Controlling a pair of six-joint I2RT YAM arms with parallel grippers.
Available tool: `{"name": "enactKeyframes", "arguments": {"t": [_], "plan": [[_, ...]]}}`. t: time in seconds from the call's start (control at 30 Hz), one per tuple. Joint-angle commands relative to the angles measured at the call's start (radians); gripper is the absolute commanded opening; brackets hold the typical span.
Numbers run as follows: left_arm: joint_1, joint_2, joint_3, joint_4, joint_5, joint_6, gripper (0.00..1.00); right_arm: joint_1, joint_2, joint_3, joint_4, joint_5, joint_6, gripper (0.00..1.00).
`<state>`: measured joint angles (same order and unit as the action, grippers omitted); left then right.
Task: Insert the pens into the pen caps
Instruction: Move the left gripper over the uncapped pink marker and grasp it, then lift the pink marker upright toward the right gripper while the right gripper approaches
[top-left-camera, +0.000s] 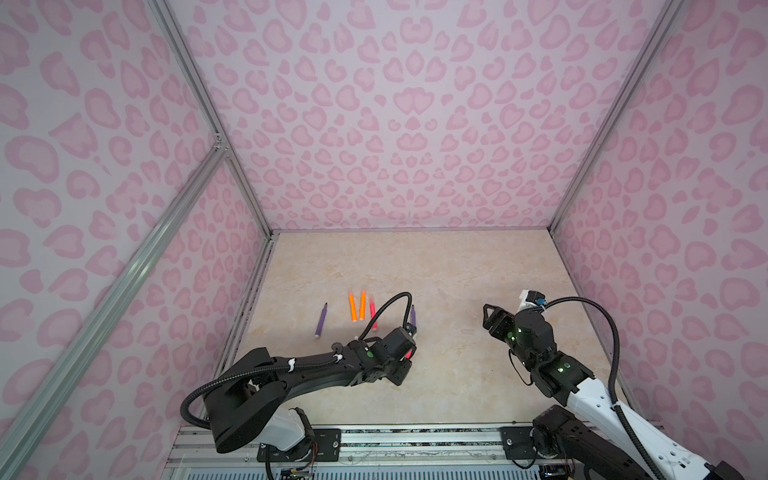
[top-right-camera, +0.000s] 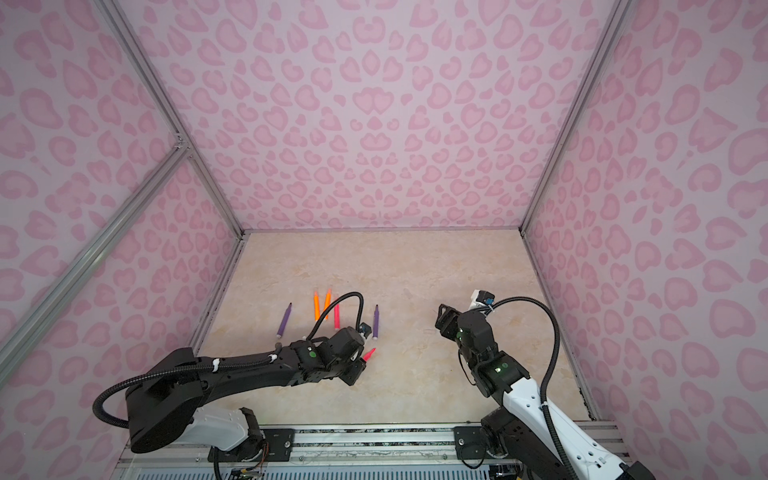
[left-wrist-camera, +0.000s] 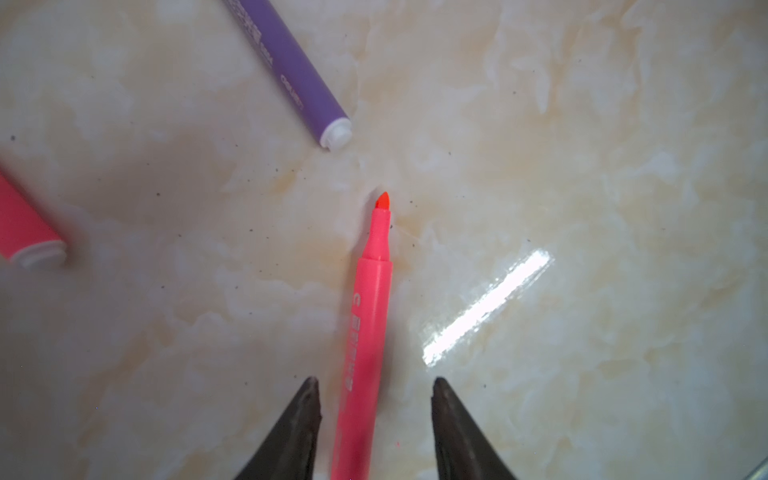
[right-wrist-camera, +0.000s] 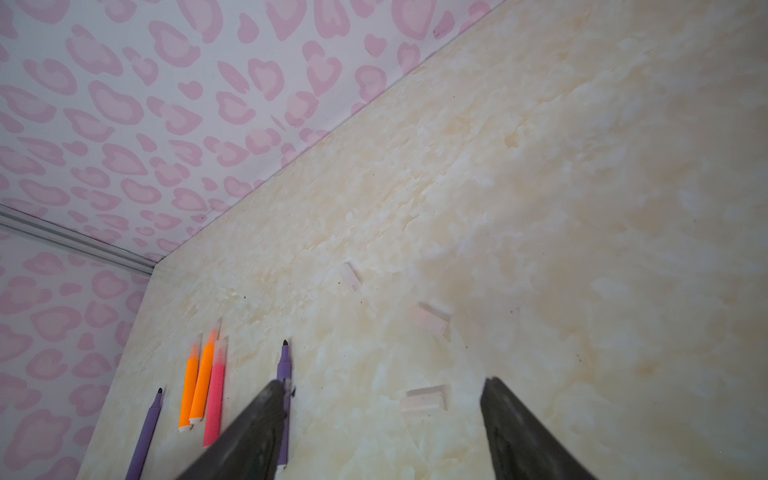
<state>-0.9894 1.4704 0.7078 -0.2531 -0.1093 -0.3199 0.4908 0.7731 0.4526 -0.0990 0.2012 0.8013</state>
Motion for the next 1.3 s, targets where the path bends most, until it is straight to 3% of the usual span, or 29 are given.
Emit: {"name": "enactKeyframes", "arguments": {"t": [0.0,0.5,0.83,1.03,1.17,1.27], "plan": [[-0.002,0.050,0.027,0.031,-0.005,0.011,0.44,0.002,-0.009,0.006,0.002,0.001,-0.013,0.75],[-0.006,0.122,0.055,0.024,-0.039,0.006,0.37,0.002,-0.031,0.005,-0.011,0.003,-0.019,0.76],[-0.005,0.119,0.057,0.031,-0.035,-0.001,0.04,0.000,-0.055,0.003,-0.033,0.026,-0.022,0.76],[-0.006,-0.020,0.222,0.065,-0.100,0.006,0.03,0.007,-0.016,0.000,0.021,-0.016,-0.016,0.76],[0.011,0.012,0.369,0.147,-0.119,0.009,0.03,0.053,-0.003,0.009,0.074,-0.059,-0.020,0.78],[0.020,-0.014,0.244,0.317,-0.023,-0.001,0.03,0.141,0.009,0.019,0.128,-0.044,-0.023,0.80]]}}
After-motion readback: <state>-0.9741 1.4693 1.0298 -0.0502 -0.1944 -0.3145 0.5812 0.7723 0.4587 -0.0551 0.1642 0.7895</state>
